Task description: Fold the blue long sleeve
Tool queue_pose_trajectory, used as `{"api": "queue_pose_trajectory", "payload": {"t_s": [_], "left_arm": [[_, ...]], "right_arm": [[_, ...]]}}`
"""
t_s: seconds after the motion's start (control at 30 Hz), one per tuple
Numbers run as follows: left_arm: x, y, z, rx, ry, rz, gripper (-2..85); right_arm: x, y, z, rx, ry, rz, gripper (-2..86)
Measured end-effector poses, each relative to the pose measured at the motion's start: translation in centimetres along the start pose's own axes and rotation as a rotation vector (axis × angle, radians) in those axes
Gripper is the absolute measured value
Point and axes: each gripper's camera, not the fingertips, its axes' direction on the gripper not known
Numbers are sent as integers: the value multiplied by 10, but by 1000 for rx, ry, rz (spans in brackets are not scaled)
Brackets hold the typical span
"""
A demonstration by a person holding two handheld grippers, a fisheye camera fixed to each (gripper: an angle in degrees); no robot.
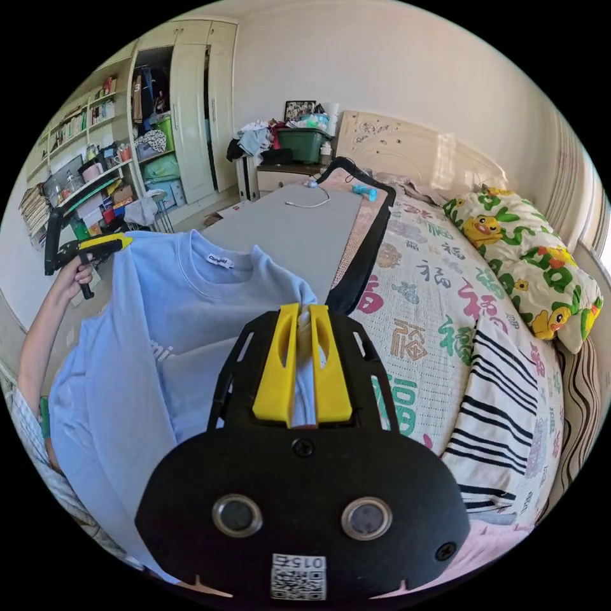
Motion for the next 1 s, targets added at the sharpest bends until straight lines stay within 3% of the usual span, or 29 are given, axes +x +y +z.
{"api": "queue_pose_trajectory", "payload": {"t_s": [0.13,0.27,0.4,0.5,0.6,0.7,0.83,1.0], "left_arm": [[25,46,-88,162,115,67,10],[75,158,-198,281,226,204,10],[119,272,-233,160,351,306,12],[152,309,-239,101,269,355,16],[178,312,-267,157,174,399,21],[203,303,-294,250,203,460,29],[241,294,-277,166,142,596,59],[273,288,-238,47,227,631,58]], "right_arm": [[-25,80,-112,193,-127,-95,42],[-60,225,-202,274,-245,-166,41],[-82,344,-213,149,-274,-158,44],[-101,403,-193,-19,-266,-179,64],[-122,431,-203,-2,-203,-228,105],[-146,446,-223,79,-246,-316,108],[-190,462,-209,8,-246,-505,126],[-217,486,-173,-61,-184,-562,106]]}}
